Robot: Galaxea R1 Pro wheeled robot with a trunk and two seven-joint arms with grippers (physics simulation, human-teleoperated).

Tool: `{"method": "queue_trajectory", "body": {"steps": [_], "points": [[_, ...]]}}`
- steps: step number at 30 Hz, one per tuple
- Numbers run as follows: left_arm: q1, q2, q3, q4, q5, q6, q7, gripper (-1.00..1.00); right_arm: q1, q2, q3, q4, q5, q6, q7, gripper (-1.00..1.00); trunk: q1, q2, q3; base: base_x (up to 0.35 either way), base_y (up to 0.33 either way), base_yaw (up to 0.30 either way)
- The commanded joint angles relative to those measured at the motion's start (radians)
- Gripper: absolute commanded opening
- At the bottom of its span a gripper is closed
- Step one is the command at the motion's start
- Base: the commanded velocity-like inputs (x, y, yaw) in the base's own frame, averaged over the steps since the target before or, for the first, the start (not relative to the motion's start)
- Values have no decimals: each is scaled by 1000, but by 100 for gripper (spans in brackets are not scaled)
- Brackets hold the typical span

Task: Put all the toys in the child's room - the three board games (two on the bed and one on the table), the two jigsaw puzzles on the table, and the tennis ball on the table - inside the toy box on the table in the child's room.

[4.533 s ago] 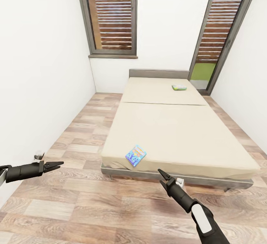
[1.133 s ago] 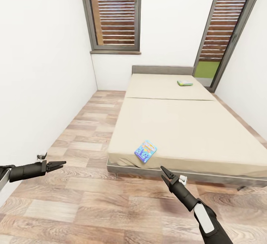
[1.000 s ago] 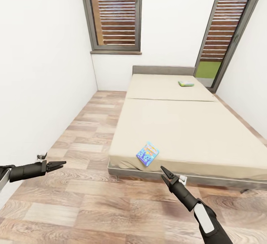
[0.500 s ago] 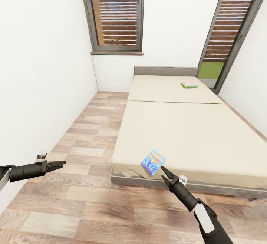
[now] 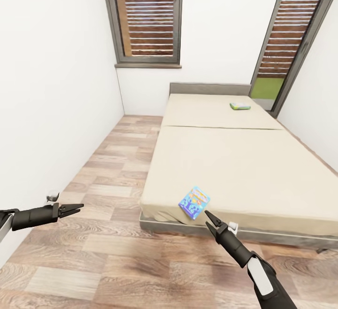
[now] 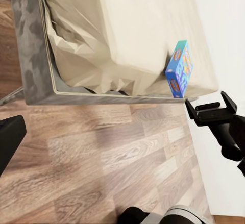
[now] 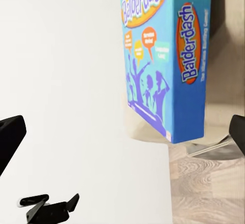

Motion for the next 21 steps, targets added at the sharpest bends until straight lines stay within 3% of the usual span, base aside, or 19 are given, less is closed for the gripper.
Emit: {"method": "queue_trajectory", "body": {"steps": [1,17,21], "points": [[0,0,0,0,2,11,-4,100,-1,1,-3,0,-4,8,2,100,4,-8,-4,0,0,0],[0,0,-2,0,2,12,-6,100,-1,1,-3,0,-4,8,2,100,65,-120,-54,0,0,0],[0,0,-2,0,2,11,-6,100,-1,2,-3,0,-4,8,2,100,65,-120,-54,0,0,0]]}}
